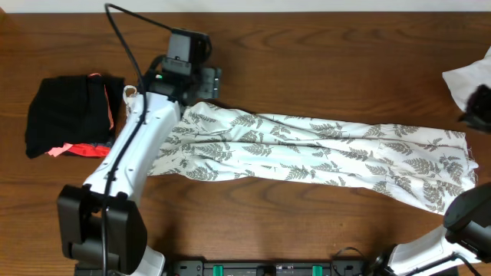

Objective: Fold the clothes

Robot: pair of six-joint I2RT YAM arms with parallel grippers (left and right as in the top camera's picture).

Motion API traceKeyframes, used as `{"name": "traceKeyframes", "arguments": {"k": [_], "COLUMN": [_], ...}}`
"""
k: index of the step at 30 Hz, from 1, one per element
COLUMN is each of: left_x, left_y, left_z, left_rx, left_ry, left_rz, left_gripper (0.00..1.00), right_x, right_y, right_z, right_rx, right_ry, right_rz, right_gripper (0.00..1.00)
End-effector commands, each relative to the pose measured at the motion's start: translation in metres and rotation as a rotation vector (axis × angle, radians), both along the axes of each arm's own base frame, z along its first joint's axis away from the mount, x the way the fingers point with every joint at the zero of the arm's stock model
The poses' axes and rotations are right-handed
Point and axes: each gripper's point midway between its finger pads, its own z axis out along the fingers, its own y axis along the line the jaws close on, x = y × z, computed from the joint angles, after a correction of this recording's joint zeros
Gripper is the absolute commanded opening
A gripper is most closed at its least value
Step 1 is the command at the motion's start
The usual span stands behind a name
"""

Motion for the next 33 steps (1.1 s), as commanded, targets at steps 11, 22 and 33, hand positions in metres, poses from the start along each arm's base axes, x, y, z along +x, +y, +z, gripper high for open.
{"name": "traceKeyframes", "arguments": {"k": [11,22,33], "left_x": [-0.003,-0.046,-0.068], "left_y": [-0.122,-0.124,-0.113], "left_z": [-0.051,-0.113,-0.125], "left_rx": [-0.091,-0.028,0.014], "left_ry": [0.024,0.268,0.368], "left_rz": [-0.240,-0.227,-0.217], "left_gripper": [0.79,0.79,0.79], "right_x": [-0.025,-0.037,-0.046], "right_y": [0.075,0.074,0.078], "right_z": [-0.101,-0.127,-0.160], "right_rx": [0.149,0.127,0.120], "right_ry": [0.156,0.189,0.181], "right_rz": [0.194,0.168,0.124], "right_gripper": [0.11,0.13,0.14]}}
